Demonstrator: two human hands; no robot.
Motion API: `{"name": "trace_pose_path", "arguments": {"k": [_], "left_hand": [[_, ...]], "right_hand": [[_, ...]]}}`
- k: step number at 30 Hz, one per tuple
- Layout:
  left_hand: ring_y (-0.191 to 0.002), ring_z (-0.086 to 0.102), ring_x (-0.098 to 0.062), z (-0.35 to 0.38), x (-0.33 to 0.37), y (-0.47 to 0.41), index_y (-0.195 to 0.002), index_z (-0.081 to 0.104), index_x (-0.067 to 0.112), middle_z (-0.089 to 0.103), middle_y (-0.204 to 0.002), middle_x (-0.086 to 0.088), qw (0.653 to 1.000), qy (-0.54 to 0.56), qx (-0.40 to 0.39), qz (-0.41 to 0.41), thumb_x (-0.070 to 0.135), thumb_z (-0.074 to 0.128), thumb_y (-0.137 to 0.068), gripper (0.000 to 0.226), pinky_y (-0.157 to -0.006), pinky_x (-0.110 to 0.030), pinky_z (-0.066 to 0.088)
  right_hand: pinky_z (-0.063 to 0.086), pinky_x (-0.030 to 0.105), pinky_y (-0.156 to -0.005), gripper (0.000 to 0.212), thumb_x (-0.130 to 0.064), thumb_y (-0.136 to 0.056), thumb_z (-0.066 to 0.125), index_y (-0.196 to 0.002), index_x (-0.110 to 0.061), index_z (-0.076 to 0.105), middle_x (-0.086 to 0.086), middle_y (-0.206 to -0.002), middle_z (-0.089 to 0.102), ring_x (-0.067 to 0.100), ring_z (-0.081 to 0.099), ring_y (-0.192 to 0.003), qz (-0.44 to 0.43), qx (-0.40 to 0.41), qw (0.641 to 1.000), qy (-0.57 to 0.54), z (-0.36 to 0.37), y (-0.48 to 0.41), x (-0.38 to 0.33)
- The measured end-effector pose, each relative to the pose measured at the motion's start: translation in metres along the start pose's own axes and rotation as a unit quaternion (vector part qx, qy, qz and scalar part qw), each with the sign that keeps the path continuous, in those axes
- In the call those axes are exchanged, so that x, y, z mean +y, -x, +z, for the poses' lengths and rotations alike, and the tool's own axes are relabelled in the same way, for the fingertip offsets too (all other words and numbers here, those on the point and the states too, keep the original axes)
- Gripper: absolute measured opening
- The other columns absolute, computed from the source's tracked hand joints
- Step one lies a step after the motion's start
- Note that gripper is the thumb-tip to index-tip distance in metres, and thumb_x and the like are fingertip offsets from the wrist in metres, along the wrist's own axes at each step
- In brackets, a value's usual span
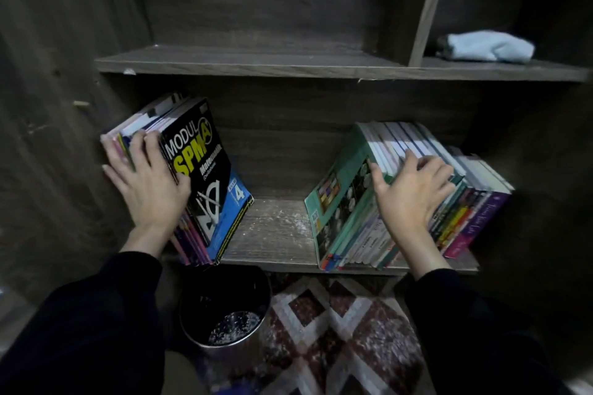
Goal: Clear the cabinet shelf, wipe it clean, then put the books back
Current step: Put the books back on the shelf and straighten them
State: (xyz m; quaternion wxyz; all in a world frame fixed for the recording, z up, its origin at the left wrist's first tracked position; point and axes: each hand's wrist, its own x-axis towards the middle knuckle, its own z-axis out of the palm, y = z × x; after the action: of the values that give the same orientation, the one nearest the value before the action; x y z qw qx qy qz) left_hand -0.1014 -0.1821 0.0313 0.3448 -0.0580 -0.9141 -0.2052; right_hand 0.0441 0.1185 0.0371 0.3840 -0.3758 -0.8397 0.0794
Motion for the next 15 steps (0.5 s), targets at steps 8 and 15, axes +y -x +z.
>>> {"name": "trace_pose_path", "arguments": {"k": [8, 15], "left_hand": [[-0.143, -0.002, -0.046, -0.001, -0.001, 0.001, -0.142, 0.03, 0.006, 0.027, -0.149, -0.017, 1.0, -0.006, 0.006, 0.009, 0.012, 0.069, -0.076, 0.076, -0.109, -0.068, 0.014], [-0.142, -0.002, -0.048, 0.003, -0.001, 0.001, -0.141, 0.03, 0.004, 0.028, -0.147, -0.019, 0.999, -0.002, 0.025, 0.019, 0.01, 0.066, -0.076, 0.074, -0.113, -0.062, 0.012]], "right_hand": [[0.023, 0.042, -0.092, 0.052, -0.047, -0.089, 0.056, -0.121, -0.006, 0.059, 0.017, -0.116, 0.041, 0.034, 0.033, -0.112, -0.018, -0.011, 1.0, 0.007, 0.0, 0.003, -0.004], [0.023, 0.037, -0.088, 0.053, -0.049, -0.089, 0.056, -0.117, -0.004, 0.059, 0.016, -0.117, 0.042, 0.033, 0.034, -0.112, -0.056, -0.031, 0.998, 0.016, -0.005, 0.004, -0.021]]}}
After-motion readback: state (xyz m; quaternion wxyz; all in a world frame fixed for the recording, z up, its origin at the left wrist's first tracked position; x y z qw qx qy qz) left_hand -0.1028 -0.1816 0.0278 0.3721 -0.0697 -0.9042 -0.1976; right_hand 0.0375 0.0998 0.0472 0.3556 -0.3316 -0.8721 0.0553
